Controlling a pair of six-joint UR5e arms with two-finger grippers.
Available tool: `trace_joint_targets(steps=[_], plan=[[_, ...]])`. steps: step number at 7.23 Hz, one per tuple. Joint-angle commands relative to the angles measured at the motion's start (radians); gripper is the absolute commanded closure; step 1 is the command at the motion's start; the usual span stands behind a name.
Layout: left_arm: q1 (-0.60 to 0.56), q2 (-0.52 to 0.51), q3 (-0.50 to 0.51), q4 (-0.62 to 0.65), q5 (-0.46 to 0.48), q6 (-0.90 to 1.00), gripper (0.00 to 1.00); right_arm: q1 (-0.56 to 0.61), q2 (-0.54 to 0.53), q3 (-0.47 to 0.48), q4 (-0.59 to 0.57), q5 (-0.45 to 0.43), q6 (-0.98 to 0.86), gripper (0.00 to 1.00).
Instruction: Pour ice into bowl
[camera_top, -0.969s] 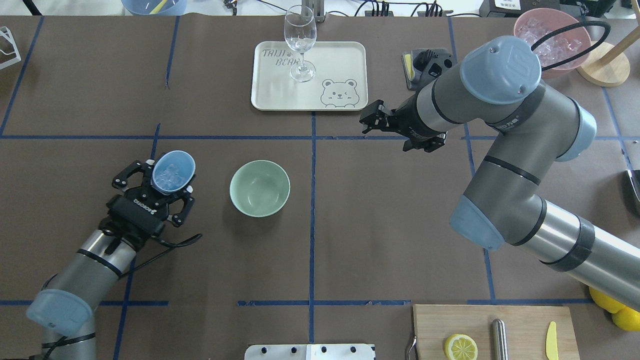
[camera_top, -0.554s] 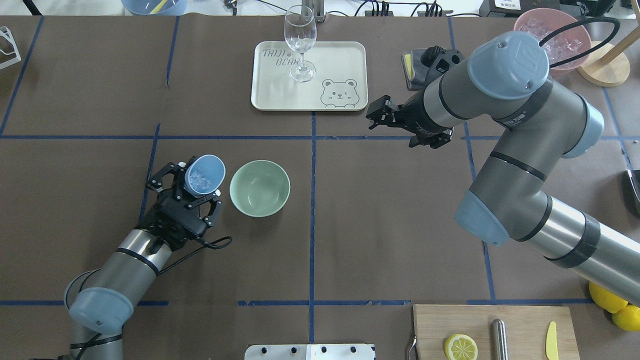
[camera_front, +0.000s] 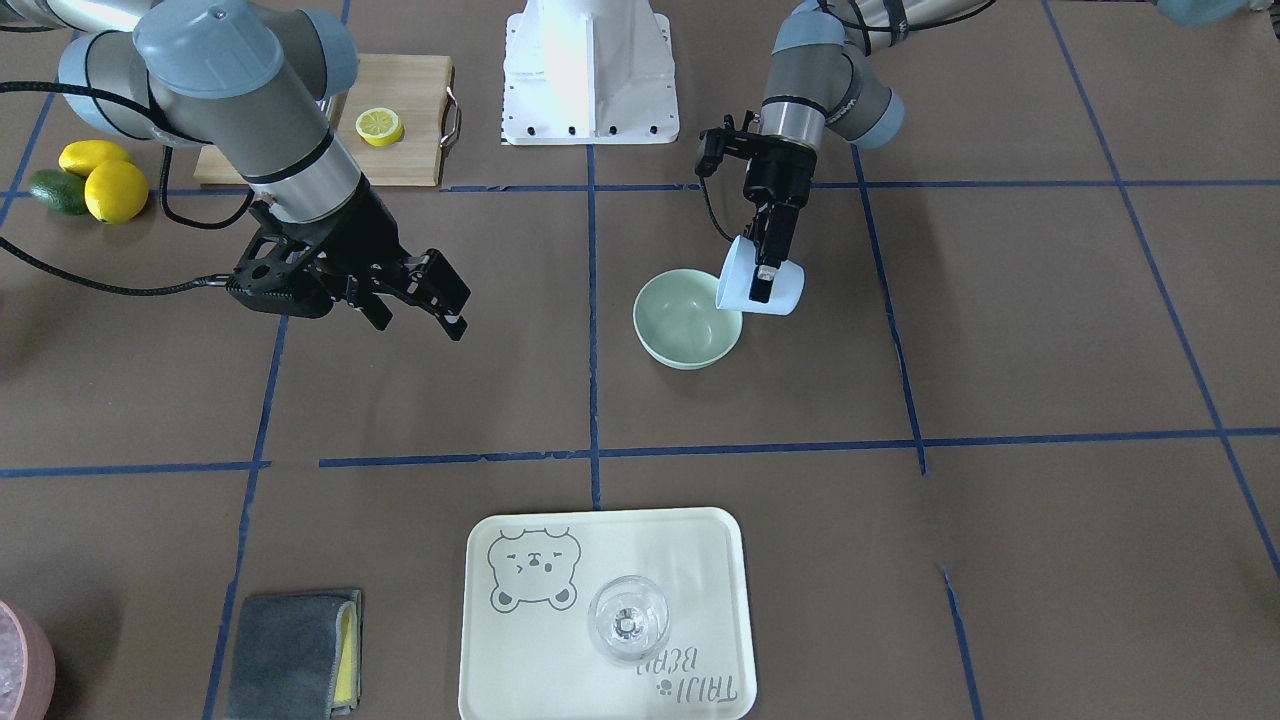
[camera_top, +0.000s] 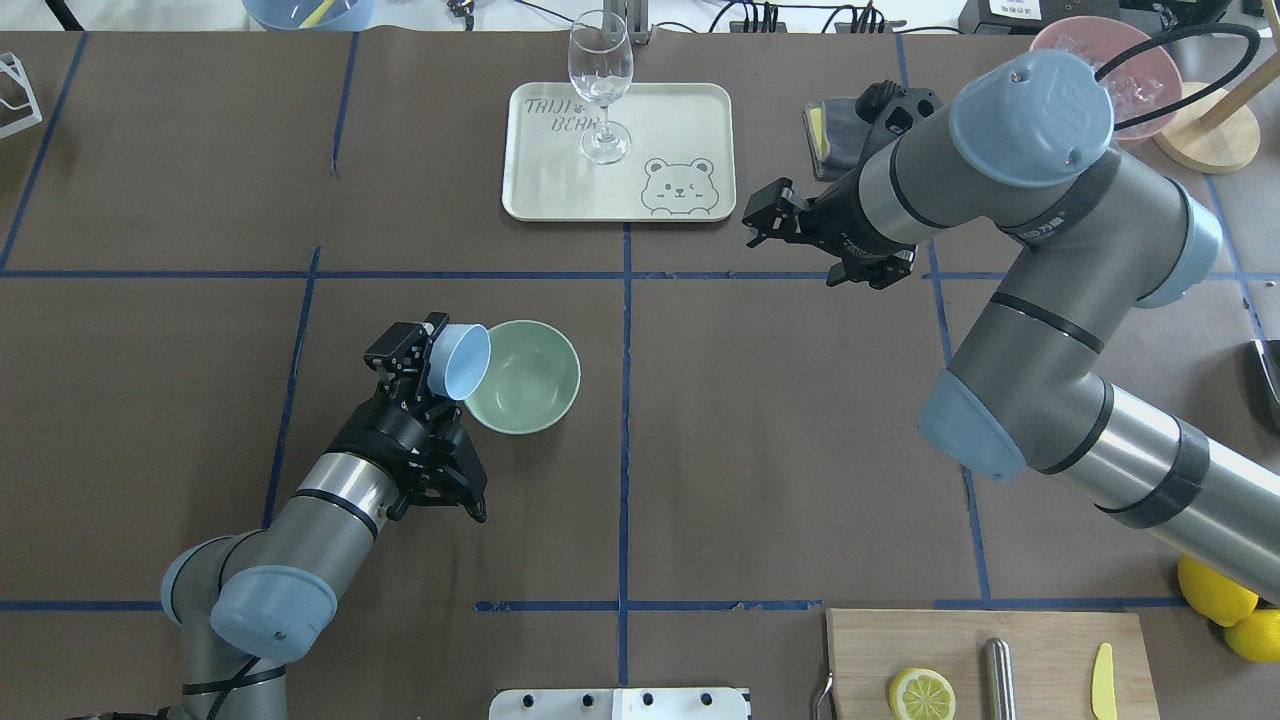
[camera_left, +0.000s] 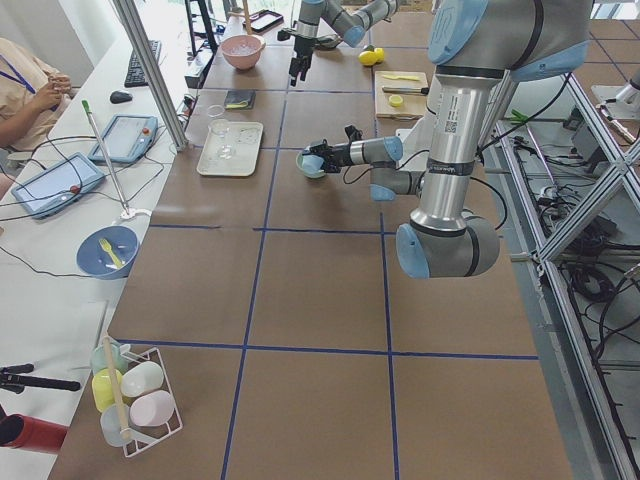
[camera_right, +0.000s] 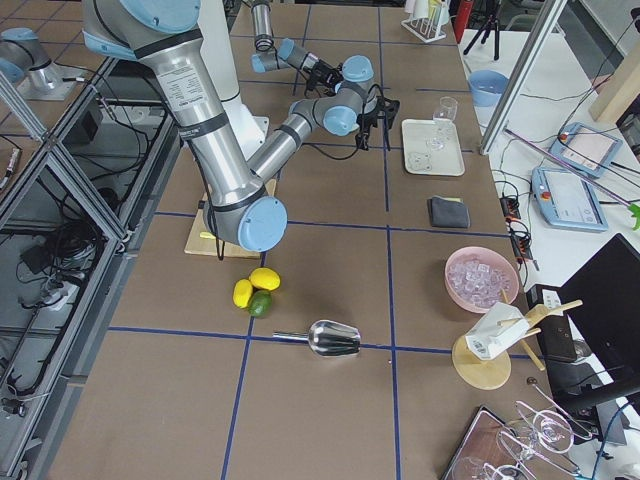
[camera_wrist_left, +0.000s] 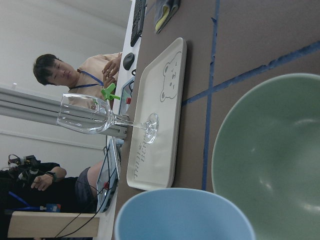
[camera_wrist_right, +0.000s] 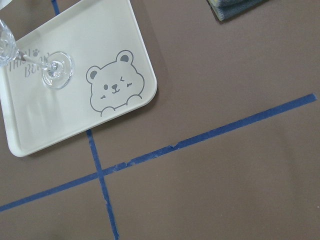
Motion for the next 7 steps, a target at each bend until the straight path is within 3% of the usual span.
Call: trace_joint_targets(steps=[1,3,6,7], plan=[[0.002,-0.005,-0.012,0.109,-0.003,0.091,1.00,0.000,0.000,-0.001,0.000,0.000,0.004,0.00],[-0.008,-0.018,-0.012,0.158,0.000,0.220,1.00,0.000,-0.003,-0.001,0.000,0.001,0.003,0.00],[-0.011,-0.067,-0.053,0.418,0.003,0.309,1.00,-0.002,-0.003,-0.004,0.000,0.001,0.003,0.00],[-0.016,-0.068,-0.077,0.442,0.005,0.317,1.00,-0.003,-0.002,-0.004,0.000,0.001,0.003,0.00]])
